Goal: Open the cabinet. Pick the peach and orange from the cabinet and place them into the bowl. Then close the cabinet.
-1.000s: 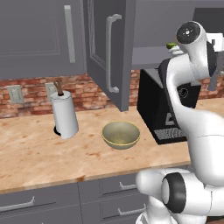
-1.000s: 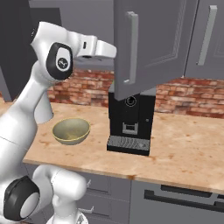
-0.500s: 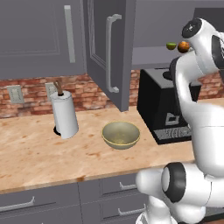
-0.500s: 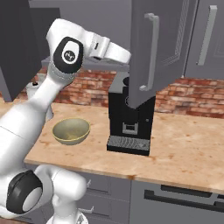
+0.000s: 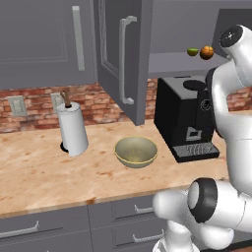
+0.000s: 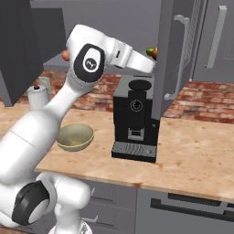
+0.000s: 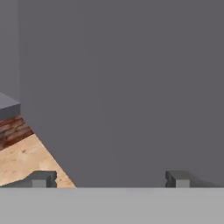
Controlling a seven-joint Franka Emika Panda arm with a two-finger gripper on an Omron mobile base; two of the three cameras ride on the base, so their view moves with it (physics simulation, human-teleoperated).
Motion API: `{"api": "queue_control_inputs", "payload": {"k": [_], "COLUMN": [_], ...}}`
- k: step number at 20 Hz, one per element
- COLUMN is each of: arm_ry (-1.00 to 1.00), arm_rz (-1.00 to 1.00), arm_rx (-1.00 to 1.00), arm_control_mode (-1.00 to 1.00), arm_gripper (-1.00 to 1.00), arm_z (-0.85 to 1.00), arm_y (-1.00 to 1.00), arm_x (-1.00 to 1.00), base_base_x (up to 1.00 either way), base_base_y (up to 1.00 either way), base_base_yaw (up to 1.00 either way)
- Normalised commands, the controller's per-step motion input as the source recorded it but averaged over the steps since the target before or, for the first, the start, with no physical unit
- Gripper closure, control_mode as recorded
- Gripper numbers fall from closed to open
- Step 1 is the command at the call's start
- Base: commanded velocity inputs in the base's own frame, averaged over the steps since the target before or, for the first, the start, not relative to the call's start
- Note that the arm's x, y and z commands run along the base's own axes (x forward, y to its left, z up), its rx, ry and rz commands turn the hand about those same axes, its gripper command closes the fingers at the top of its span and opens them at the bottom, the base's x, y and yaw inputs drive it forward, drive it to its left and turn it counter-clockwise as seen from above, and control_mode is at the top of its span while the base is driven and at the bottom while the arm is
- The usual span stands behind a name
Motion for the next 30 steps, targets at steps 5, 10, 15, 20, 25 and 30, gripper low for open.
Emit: {"api": "queue_control_inputs", "payload": {"k": [5,10,15,20,25,30], "arm_ry": [0.00,0.01,0.03,0.11,0.13,0.02], "arm_rz": [0.18,0.24,0.35,0.35,0.25,0.07], "arm_rx": [-0.16,-0.16,-0.10,-0.02,0.00,0.01], "arm_control_mode": [-1.00,-1.00,-1.00,-1.00,-1.00,-1.00], "arm_gripper": [-1.00,-1.00,-1.00,-1.00,-1.00,-1.00], "arm_z": [0.00,0.14,0.24,0.28,0.14,0.00], "arm_y": [0.97,0.94,0.58,0.38,0.27,0.09], "arm_x": [-0.57,-0.38,-0.11,0.09,0.14,0.01], "base_base_x": [0.00,0.00,0.00,0.00,0.00,0.00], "base_base_y": [0.00,0.00,0.00,0.00,0.00,0.00], "base_base_yaw": [0.00,0.00,0.00,0.00,0.00,0.00]}}
